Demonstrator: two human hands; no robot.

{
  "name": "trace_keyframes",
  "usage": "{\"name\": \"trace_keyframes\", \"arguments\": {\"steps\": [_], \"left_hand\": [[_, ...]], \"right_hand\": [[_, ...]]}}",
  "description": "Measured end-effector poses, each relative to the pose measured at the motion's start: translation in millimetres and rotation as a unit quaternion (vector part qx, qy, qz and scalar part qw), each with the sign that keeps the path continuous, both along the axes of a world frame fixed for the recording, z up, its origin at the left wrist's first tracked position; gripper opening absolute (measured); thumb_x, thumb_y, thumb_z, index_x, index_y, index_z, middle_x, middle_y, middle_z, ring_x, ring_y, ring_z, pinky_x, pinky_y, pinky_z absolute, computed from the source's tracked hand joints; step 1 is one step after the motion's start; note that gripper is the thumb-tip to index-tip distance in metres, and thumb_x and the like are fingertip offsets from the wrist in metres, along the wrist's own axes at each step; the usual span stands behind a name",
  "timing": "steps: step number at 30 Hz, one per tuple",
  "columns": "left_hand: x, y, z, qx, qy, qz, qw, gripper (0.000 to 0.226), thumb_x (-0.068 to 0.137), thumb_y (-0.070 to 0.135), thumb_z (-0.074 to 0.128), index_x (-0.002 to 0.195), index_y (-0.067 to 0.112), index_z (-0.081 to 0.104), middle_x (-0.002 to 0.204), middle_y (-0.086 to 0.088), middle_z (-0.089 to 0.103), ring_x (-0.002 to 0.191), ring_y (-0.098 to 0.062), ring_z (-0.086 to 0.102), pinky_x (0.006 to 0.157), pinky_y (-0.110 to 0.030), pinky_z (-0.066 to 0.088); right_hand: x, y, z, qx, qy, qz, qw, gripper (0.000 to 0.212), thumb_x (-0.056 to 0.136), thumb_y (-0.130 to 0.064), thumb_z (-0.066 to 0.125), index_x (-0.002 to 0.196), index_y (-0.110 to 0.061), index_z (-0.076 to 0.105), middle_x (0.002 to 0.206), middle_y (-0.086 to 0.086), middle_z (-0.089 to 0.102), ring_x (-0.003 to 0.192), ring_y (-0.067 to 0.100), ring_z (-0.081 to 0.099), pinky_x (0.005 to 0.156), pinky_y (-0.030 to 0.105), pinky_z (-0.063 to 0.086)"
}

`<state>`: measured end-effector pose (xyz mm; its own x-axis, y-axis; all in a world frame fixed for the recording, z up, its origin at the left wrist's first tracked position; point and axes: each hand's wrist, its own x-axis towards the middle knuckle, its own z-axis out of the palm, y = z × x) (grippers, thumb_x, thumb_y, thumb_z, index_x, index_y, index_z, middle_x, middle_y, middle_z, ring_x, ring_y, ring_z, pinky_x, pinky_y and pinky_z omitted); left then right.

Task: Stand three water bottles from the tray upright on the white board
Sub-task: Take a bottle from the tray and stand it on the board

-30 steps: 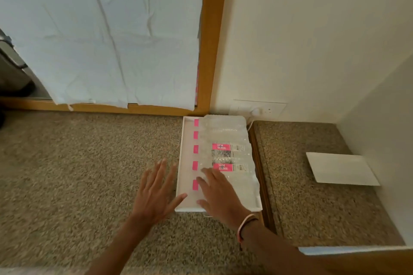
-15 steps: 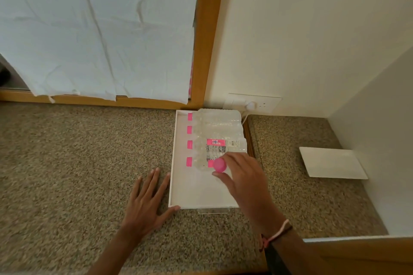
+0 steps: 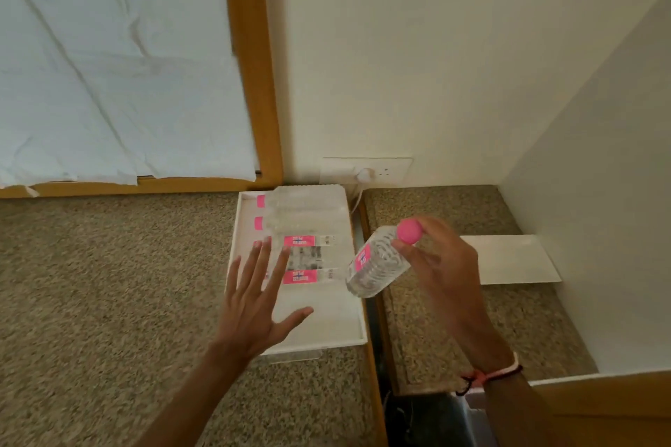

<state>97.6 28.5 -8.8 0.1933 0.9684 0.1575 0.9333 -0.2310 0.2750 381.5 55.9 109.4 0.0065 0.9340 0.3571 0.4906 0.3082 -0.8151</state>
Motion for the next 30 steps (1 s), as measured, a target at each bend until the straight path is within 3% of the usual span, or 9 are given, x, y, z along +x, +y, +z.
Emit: {"name": "trace_keyframes", "arguments": {"steps": [2,4,8,11,16,21,26,30], "left_hand": [[32.8,14.0,5.7,0.014,0.001,-0.014,1.000,0.099,0.084,0.083,0.035,0.157,0.018,0.019,0.168,-0.016,0.014,0.156,-0.032,0.011,0.122,-0.063,0.021],[69.9,26.6,8.7,0.020,-0.006,-0.029,0.999,0.099,0.085,0.082,0.037,0.158,0.018,0.018,0.168,-0.015,0.013,0.156,-0.031,0.010,0.122,-0.063,0.023],[141.7,48.4,4.7,0.001,-0.020,-0.052,0.998,0.100,0.084,0.084,0.033,0.158,0.021,0.011,0.169,-0.014,0.007,0.157,-0.029,0.005,0.124,-0.061,0.020],[195.3,64.5,-4.6,-0.020,-0.023,-0.070,0.997,0.101,0.084,0.084,0.035,0.158,0.020,0.015,0.168,-0.016,0.011,0.156,-0.031,0.009,0.123,-0.061,0.023],[262.9,84.6,-30.3,-0.056,0.004,-0.076,0.996,0.097,0.085,0.081,0.039,0.156,0.015,0.026,0.164,-0.019,0.021,0.153,-0.035,0.017,0.122,-0.060,0.027],[292.2,99.2,-67.8,-0.109,0.025,-0.056,0.992,0.099,0.085,0.084,0.030,0.158,0.020,0.013,0.168,-0.016,0.008,0.156,-0.032,0.003,0.125,-0.057,0.020],[302.3,102.4,-97.4,-0.139,0.053,-0.062,0.987,0.099,0.085,0.083,0.029,0.158,0.018,0.015,0.167,-0.018,0.010,0.155,-0.036,0.010,0.124,-0.057,0.016],[305.7,102.1,-107.3,-0.147,0.047,-0.056,0.986,0.100,0.085,0.083,0.033,0.158,0.018,0.013,0.167,-0.019,0.009,0.156,-0.035,0.006,0.123,-0.059,0.019]], "right_hand": [[31.1,10.6,9.5,0.013,-0.013,-0.009,1.000,0.031,0.089,-0.036,0.067,0.118,-0.040,0.058,0.113,-0.034,0.057,0.104,-0.016,0.058,0.077,0.009,0.054],[66.1,22.5,13.5,0.009,-0.025,-0.016,1.000,0.031,0.091,-0.032,0.069,0.119,-0.039,0.058,0.112,-0.038,0.058,0.105,-0.010,0.061,0.082,0.020,0.057],[127.2,44.1,2.4,-0.001,-0.045,-0.034,0.998,0.032,0.092,-0.019,0.072,0.120,-0.029,0.061,0.113,-0.013,0.064,0.105,0.015,0.066,0.090,0.042,0.057],[170.3,60.0,-15.7,-0.025,-0.094,-0.045,0.994,0.033,0.091,-0.012,0.072,0.123,-0.009,0.065,0.121,0.006,0.066,0.109,0.027,0.064,0.092,0.052,0.055],[218.5,73.0,-46.5,-0.084,-0.090,-0.035,0.992,0.034,0.091,-0.006,0.071,0.125,-0.002,0.065,0.124,0.010,0.065,0.113,0.027,0.063,0.095,0.051,0.054],[236.7,79.4,-71.4,-0.128,-0.090,-0.021,0.987,0.039,0.089,-0.005,0.074,0.125,0.004,0.064,0.127,0.014,0.064,0.117,0.029,0.062,0.098,0.048,0.055],[244.5,84.5,-80.2,-0.122,-0.062,-0.024,0.990,0.039,0.089,-0.008,0.074,0.126,-0.002,0.063,0.124,0.002,0.062,0.115,0.022,0.062,0.098,0.038,0.055],[242.2,90.0,-81.0,-0.130,-0.062,-0.031,0.989,0.039,0.090,-0.011,0.074,0.126,-0.001,0.063,0.126,0.006,0.065,0.116,0.023,0.062,0.096,0.043,0.057]]}}
